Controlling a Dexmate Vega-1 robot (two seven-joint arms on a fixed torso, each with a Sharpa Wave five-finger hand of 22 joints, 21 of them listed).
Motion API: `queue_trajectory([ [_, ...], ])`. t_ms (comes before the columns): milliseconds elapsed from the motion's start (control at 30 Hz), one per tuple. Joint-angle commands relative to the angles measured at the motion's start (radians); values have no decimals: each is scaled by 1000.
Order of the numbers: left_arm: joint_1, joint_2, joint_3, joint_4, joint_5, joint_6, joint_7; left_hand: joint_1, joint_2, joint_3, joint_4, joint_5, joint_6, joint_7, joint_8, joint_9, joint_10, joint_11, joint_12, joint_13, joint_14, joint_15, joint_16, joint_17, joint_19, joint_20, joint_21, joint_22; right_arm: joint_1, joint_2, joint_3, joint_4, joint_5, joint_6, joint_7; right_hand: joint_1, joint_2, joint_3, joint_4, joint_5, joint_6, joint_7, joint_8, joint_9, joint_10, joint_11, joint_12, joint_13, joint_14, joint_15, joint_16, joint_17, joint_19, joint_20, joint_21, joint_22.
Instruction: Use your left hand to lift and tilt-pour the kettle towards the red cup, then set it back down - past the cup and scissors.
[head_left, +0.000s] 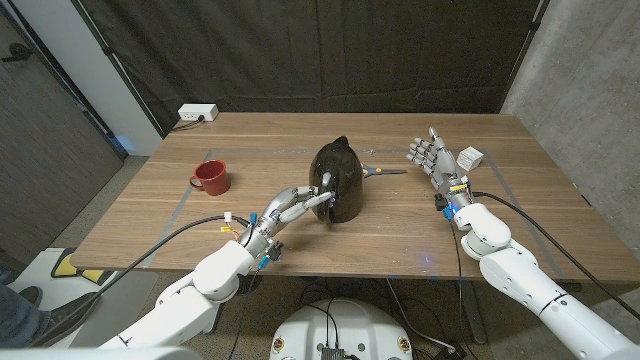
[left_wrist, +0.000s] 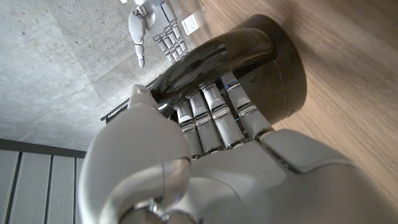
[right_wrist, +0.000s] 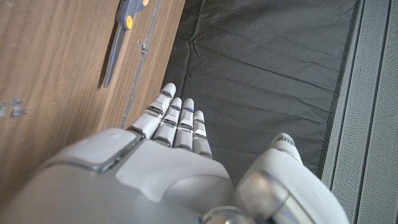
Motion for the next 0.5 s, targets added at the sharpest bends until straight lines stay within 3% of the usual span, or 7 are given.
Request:
queue_trajectory([
  [33, 43, 7, -10, -95, 88, 177, 158, -16, -14, 1, 5, 0, 1, 5, 1, 1, 5, 5, -1, 6, -8, 7, -3, 6, -13, 5, -2, 2, -11, -10, -1, -29, -9, -14, -11, 3, 7, 1, 0, -1, 12, 3, 7, 3, 15, 1, 5, 4, 8, -2, 5, 2, 11, -11, 8, 2],
  [500, 21, -32, 8, -73, 78, 143, 166, -17, -25, 2, 5, -1, -16, 5, -4, 5, -10, 6, -9, 15, -17, 17, -6, 11, -26, 16, -3, 1, -64, -36, 28, -81, -13, -12, -42, 5, 9, 0, -1, -2, 20, 3, 9, 4, 21, 2, 7, 4, 21, -5, 7, 2, 23, -13, 11, 3],
])
